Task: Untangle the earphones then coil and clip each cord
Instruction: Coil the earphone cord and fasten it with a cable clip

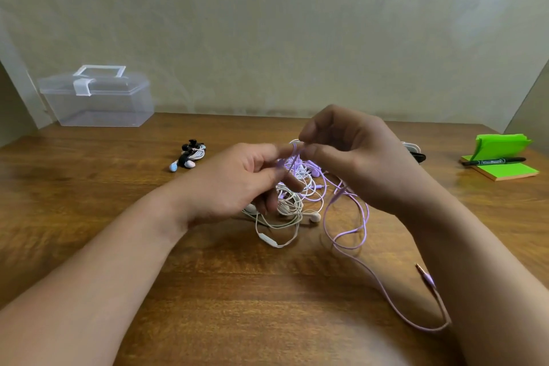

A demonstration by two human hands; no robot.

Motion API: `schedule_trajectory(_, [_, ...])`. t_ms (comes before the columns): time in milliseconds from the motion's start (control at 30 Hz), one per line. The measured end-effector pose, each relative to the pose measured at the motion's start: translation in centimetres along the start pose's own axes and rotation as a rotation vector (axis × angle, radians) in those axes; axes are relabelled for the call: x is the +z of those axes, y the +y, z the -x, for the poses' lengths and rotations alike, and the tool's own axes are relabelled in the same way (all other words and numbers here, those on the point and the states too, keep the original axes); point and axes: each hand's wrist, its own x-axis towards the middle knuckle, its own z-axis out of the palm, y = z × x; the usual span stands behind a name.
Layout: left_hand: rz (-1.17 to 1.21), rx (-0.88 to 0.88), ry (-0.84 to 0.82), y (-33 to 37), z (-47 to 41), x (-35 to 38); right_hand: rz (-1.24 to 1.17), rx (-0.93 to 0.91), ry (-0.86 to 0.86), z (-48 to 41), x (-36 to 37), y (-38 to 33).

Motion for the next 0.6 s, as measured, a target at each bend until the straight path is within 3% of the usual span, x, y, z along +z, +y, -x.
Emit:
schedule_trajectory(267, [0.089,0.034,-0.239,1.2,0.7,0.1,-0.035,-0.008,0.065,-0.3,0.0,0.3])
schedule_trajectory(467, [0.437,0.062,-0.273,0.5,0.8,-0.4,-0.585,0.19,-0.004,-0.9,0.3,1.4])
schedule_trajectory(600, [0.549,0.095,-0.239,0.0,0.5,-0.5,-0.696,0.276,-0.01,-0.9,0.5,2.0])
